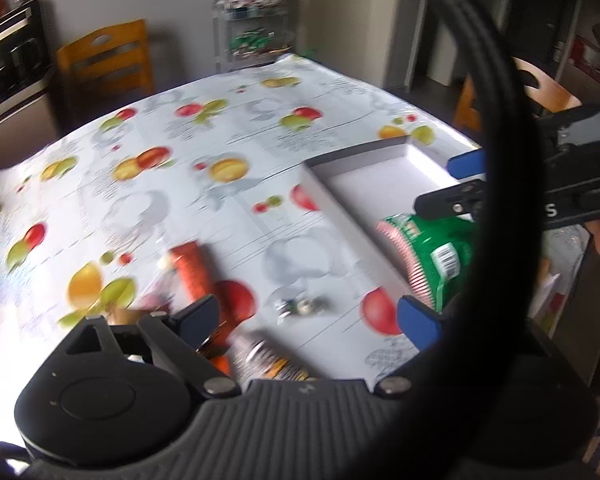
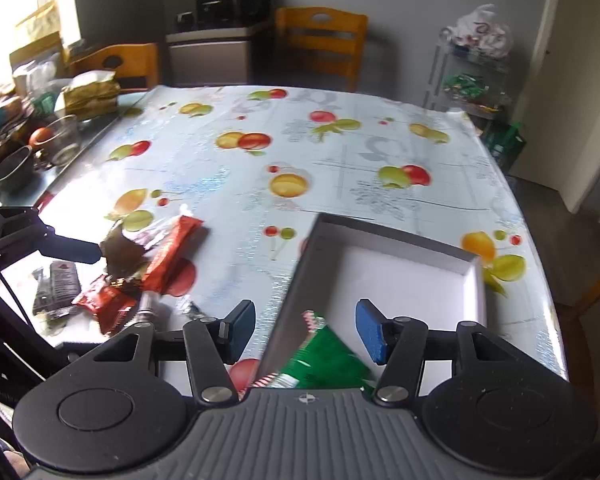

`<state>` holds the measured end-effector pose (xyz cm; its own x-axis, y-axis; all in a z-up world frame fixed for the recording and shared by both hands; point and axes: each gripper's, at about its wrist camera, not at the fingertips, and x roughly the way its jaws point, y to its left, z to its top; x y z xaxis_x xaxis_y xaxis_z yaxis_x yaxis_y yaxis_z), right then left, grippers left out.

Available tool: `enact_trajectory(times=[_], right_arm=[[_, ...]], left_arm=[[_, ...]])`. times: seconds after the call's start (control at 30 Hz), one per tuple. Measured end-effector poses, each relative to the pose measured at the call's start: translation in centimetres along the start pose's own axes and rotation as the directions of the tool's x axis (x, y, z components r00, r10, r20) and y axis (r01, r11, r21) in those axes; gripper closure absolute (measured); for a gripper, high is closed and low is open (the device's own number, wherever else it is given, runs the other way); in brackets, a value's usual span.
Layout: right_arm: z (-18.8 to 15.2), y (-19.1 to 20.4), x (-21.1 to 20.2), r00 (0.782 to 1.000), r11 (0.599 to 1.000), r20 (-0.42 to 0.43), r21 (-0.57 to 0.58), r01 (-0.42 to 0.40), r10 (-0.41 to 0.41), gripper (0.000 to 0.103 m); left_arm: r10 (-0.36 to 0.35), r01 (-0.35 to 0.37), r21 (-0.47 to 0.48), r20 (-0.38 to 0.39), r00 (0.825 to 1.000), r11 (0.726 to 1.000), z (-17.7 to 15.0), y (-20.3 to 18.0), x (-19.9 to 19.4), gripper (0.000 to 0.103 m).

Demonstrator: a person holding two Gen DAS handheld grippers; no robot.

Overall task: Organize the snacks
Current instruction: 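Move the left tool back to the clear wrapped snack packet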

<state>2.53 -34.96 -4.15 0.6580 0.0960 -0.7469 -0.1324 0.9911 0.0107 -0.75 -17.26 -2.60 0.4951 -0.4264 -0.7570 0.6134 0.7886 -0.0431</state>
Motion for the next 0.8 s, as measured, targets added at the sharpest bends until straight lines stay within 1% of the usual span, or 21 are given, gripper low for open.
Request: enact_trajectory(times=[0.23, 0.5, 0.67, 0.8], right_arm=[[0.4, 2.2, 1.1, 0.999, 0.998, -0.014, -0.042, -0.047, 0.047, 0.044], [1.1, 4.0, 2.2, 0.995, 0.992, -0.020, -0.080, -0.100, 0.099, 0.044], [1.3, 5.3, 3.1, 0.990, 0.985, -0.036, -0.102, -0.138, 0.135, 0.044], [1.1, 6.7, 3.8, 0.984, 0.977, -0.059, -0.126, -0.173, 0.166, 0.044]], left_arm=[[0.070, -0.073, -0.075, -0.034, 0.997, 0.995, -2.3, 3.1, -1.0, 0.007], [0.132, -0.139, -0.143, -0.058, 0.990, 0.980, -3.7, 5.6, -2.0, 0.007], [0.180, -0.194, -0.204, -0.084, 0.980, 0.960, -4.8, 7.4, -2.6, 0.007], [0.221, -0.243, -0.254, -0.112, 0.969, 0.936, -6.0, 9.0, -3.2, 0.007]])
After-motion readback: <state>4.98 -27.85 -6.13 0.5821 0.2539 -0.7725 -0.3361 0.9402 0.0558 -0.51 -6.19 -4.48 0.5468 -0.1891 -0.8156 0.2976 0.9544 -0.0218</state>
